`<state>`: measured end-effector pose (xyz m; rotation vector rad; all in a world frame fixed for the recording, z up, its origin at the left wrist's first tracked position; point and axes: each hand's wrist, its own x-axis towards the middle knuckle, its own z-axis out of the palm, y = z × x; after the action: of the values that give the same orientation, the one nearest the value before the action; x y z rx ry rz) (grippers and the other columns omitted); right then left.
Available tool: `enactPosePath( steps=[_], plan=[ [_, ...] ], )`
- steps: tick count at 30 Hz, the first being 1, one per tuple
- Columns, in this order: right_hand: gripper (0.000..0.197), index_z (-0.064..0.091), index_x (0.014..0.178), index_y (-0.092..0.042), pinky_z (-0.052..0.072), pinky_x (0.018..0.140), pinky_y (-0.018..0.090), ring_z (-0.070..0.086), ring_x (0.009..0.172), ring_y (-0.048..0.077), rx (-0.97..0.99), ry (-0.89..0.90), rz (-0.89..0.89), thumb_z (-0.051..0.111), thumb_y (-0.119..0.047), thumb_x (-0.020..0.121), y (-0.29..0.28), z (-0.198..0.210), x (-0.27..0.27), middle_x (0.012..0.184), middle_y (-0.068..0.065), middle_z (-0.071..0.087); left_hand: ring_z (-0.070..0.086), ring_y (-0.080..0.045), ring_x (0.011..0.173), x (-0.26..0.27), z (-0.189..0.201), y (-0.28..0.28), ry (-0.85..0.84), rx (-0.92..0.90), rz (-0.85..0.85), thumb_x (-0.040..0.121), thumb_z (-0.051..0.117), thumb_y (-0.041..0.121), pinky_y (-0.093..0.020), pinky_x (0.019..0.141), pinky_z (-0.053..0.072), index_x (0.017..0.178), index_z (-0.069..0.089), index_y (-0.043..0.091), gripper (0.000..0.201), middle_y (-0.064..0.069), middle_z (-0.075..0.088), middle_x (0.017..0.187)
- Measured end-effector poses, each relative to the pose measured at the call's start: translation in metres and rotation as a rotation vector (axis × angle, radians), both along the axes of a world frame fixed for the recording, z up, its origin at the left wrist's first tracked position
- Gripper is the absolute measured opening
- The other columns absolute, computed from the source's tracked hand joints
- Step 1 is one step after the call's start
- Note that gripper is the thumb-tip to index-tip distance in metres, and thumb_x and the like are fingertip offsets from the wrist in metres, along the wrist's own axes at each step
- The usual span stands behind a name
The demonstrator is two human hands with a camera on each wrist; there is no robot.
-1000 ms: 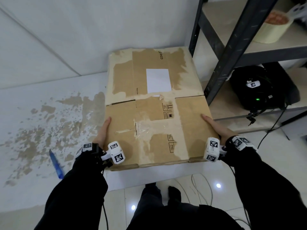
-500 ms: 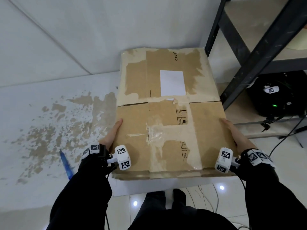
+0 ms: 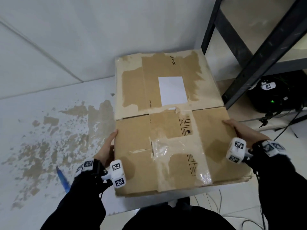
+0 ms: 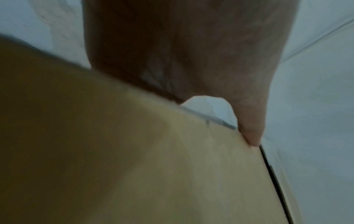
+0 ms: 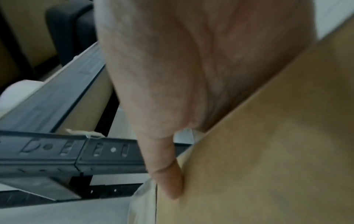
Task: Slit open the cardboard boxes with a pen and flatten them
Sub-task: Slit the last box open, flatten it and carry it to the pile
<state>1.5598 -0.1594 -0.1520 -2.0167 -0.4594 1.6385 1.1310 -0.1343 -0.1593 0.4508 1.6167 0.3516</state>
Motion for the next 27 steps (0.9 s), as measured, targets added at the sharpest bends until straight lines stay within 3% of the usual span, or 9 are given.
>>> enactPosePath(
  steps=[2,5,7,11,15,17,20,24,27],
  plan=[
    [0.056,0.057,0.122,-0.010,0.047,0.092,0.040,0.061,0.093,0.028,0.036,-0.044,-0.027,0.048,-0.055,0.090,0.015,0.000,-0.006,0.097,0.009,0.066,0.062,-0.036,0.094,-0.001,-0.002,0.005,0.010,-0.001,0.010,0.063,0.055,0.083,-0.043,0.091,0.049,0.111,0.067,-0.003,0.099,-0.024,0.067,0.102],
    [0.063,0.062,0.102,-0.014,0.048,0.091,0.037,0.061,0.092,0.027,0.012,-0.129,-0.015,0.045,-0.071,0.082,0.029,0.002,-0.017,0.098,0.012,0.066,0.056,-0.041,0.112,-0.002,-0.002,0.014,-0.056,-0.015,0.026,0.050,0.051,0.095,-0.050,0.104,0.040,0.120,0.062,-0.001,0.119,-0.030,0.058,0.124],
    [0.074,0.063,0.106,-0.014,0.042,0.102,0.043,0.061,0.103,0.030,-0.034,-0.147,-0.019,0.051,-0.078,0.071,0.034,-0.004,-0.014,0.109,0.014,0.066,0.059,-0.037,0.111,-0.006,-0.006,0.025,-0.049,-0.015,0.041,0.042,0.053,0.097,-0.052,0.103,0.041,0.124,0.058,0.004,0.124,-0.028,0.059,0.124],
    [0.110,0.057,0.122,-0.019,0.033,0.109,0.049,0.054,0.118,0.031,-0.032,-0.146,0.029,0.058,-0.092,0.040,0.053,-0.024,0.015,0.124,0.009,0.061,0.063,-0.036,0.104,0.008,0.007,0.036,-0.112,0.052,0.002,0.069,0.034,0.089,-0.048,0.098,0.046,0.113,0.068,0.012,0.095,-0.023,0.067,0.111],
    [0.066,0.050,0.116,-0.018,0.038,0.090,0.029,0.056,0.097,0.018,0.064,-0.158,-0.054,0.054,-0.070,0.077,0.058,-0.004,-0.014,0.107,0.003,0.059,0.067,-0.033,0.094,0.013,0.000,0.038,-0.164,0.120,0.042,0.073,0.031,0.087,-0.045,0.089,0.051,0.109,0.069,0.012,0.091,-0.021,0.070,0.104],
    [0.068,0.056,0.104,-0.013,0.044,0.085,0.033,0.064,0.076,0.020,0.055,-0.138,-0.065,0.059,-0.072,0.071,0.061,-0.017,-0.013,0.084,0.006,0.068,0.070,-0.026,0.079,0.014,-0.002,0.045,-0.139,0.165,0.016,0.081,0.039,0.076,-0.039,0.077,0.054,0.108,0.068,0.014,0.074,-0.015,0.073,0.092],
    [0.048,0.058,0.079,-0.012,0.045,0.063,0.031,0.061,0.040,0.014,0.041,-0.083,-0.107,0.052,-0.059,0.085,0.061,-0.016,-0.015,0.049,0.003,0.064,0.068,-0.019,0.062,0.011,-0.004,0.057,-0.123,0.181,-0.030,0.085,0.049,0.065,-0.033,0.065,0.051,0.100,0.066,0.013,0.056,-0.008,0.072,0.072],
    [0.040,0.058,0.075,-0.011,0.047,0.053,0.025,0.058,0.039,0.015,0.084,-0.039,-0.135,0.052,-0.049,0.088,0.056,-0.026,-0.017,0.049,0.003,0.063,0.066,-0.022,0.067,-0.001,-0.008,0.061,-0.157,0.179,-0.010,0.084,0.055,0.059,-0.033,0.066,0.052,0.100,0.067,0.013,0.051,-0.009,0.071,0.074],
    [0.038,0.062,0.089,-0.014,0.053,0.052,0.022,0.065,0.051,0.015,0.109,0.037,-0.145,0.053,-0.051,0.088,0.047,-0.030,-0.022,0.062,0.003,0.069,0.066,-0.018,0.059,-0.003,-0.014,0.053,-0.178,0.206,0.014,0.089,0.051,0.053,-0.030,0.061,0.052,0.094,0.066,0.014,0.042,-0.006,0.070,0.069]
  ],
)
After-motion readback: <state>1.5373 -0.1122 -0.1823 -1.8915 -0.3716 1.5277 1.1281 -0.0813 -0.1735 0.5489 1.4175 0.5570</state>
